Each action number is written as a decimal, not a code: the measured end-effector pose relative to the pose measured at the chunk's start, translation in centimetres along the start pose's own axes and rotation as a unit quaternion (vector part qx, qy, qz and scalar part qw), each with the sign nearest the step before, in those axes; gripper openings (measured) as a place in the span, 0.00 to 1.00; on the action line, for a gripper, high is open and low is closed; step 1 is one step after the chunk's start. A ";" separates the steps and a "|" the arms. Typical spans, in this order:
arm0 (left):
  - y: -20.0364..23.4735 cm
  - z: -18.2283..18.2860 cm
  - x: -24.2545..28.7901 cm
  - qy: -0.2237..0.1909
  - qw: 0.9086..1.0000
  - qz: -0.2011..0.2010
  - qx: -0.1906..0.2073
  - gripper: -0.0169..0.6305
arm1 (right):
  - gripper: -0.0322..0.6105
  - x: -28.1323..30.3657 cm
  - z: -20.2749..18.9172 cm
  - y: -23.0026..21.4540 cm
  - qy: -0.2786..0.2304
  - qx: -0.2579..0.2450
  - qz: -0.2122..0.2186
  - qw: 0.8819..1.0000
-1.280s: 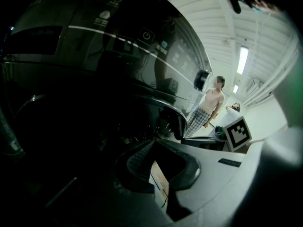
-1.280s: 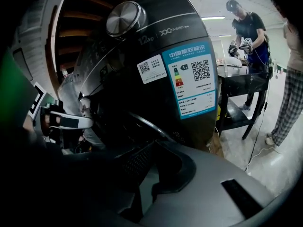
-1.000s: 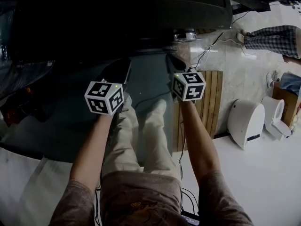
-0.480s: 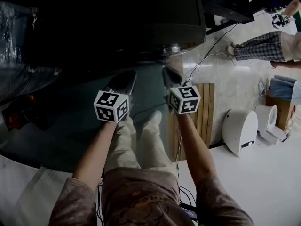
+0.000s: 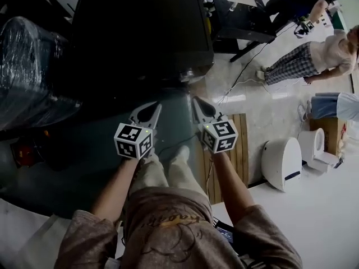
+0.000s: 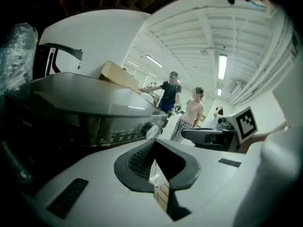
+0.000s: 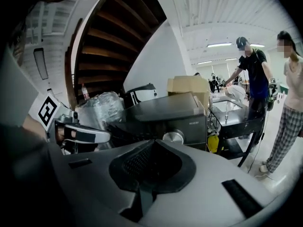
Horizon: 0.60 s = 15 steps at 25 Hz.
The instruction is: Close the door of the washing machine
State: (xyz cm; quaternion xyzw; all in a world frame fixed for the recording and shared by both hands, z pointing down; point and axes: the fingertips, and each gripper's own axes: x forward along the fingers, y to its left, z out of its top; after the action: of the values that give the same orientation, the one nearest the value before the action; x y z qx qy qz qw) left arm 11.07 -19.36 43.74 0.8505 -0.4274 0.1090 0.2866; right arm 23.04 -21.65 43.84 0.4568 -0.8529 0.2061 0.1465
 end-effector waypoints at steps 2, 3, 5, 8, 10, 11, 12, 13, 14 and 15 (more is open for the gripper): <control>-1.7 1.1 -1.2 -0.001 1.000 -0.010 0.008 0.03 | 0.05 -2.2 1.1 1.0 -0.011 -0.004 -0.001 1.000; -2.5 1.7 -1.8 -0.004 1.000 -0.016 0.012 0.03 | 0.05 -3.2 1.7 1.4 -0.018 -0.005 -0.003 1.000; -3.9 3.4 -2.7 -0.015 0.999 -0.028 0.021 0.03 | 0.05 -5.2 3.0 2.1 -0.033 -0.006 -0.007 0.999; -5.5 6.0 -4.1 -0.031 0.998 -0.039 0.037 0.03 | 0.05 -7.8 4.7 3.0 -0.050 -0.009 -0.013 0.999; -6.3 7.2 -4.8 -0.036 0.997 -0.044 0.046 0.03 | 0.05 -9.5 5.5 3.4 -0.060 -0.011 -0.017 0.998; -6.7 7.7 -5.1 -0.036 0.997 -0.048 0.051 0.03 | 0.05 -10.2 5.9 3.5 -0.066 -0.010 -0.018 0.998; -7.2 8.2 -5.4 -0.036 0.997 -0.051 0.055 0.03 | 0.05 -10.9 6.3 3.7 -0.072 -0.009 -0.019 0.997; -7.5 8.7 -5.7 -0.035 0.996 -0.054 0.060 0.03 | 0.05 -11.5 6.9 3.8 -0.078 -0.009 -0.019 0.997; -7.9 9.1 -6.0 -0.035 0.996 -0.057 0.062 0.03 | 0.05 -12.1 7.5 3.9 -0.086 -0.010 -0.019 0.996; -8.3 9.6 -6.3 -0.036 0.996 -0.061 0.062 0.03 | 0.05 -12.6 8.2 4.0 -0.094 -0.010 -0.020 0.995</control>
State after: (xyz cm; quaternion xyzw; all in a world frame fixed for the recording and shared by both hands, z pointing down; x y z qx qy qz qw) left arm 13.22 -16.84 29.91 0.8943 -0.3775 0.0874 0.2237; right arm 25.99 -14.61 30.28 0.4895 -0.8557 0.1506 0.0743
